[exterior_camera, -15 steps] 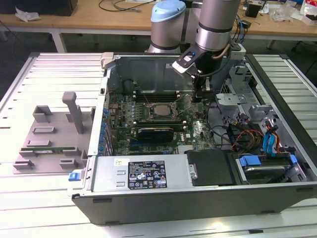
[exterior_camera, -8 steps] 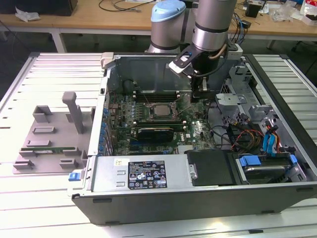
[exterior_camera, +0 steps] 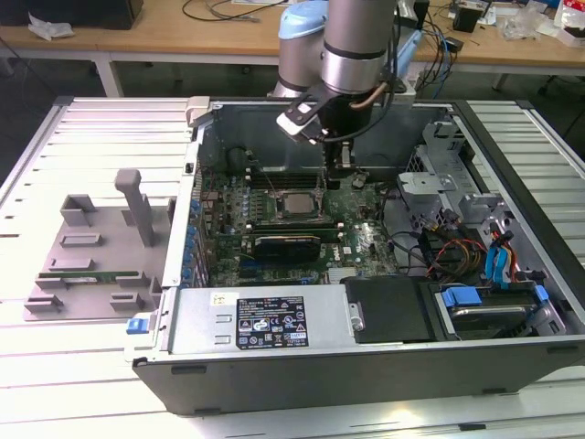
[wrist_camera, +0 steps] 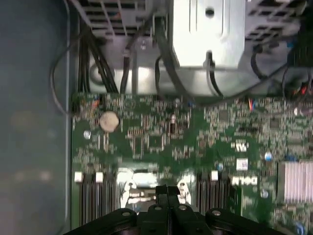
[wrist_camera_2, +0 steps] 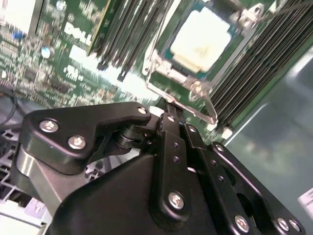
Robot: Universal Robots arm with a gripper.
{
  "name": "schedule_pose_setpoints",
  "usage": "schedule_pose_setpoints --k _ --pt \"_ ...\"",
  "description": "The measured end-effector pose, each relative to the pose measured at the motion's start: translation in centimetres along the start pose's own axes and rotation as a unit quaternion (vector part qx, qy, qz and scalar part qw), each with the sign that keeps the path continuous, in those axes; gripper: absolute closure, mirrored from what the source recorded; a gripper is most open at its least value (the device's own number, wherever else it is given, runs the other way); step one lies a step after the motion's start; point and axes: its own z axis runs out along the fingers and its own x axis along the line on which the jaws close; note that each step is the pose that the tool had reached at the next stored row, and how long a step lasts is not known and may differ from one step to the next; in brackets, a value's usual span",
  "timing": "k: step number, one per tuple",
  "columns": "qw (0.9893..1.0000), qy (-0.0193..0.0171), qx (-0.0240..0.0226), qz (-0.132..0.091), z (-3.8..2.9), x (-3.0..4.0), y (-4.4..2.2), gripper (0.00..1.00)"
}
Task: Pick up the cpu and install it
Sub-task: 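Close the cpu cover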
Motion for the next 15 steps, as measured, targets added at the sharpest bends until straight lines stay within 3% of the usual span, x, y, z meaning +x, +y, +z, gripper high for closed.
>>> schedule_pose_setpoints --k 2,4,9,15 --pt "1.0000 0.0000 -0.0002 0.000 0.00 0.01 -0.88 0.89" --pt "1.0000 0.0000 -0.0005 0.000 0.00 0.02 -2.68 0.89" --pt "1.0000 -0.0001 -0.0005 -0.001 0.00 0.02 -2.77 0.89" --pt "0.9993 0.0002 -0.0022 -0.037 0.01 0.02 -2.81 0.89"
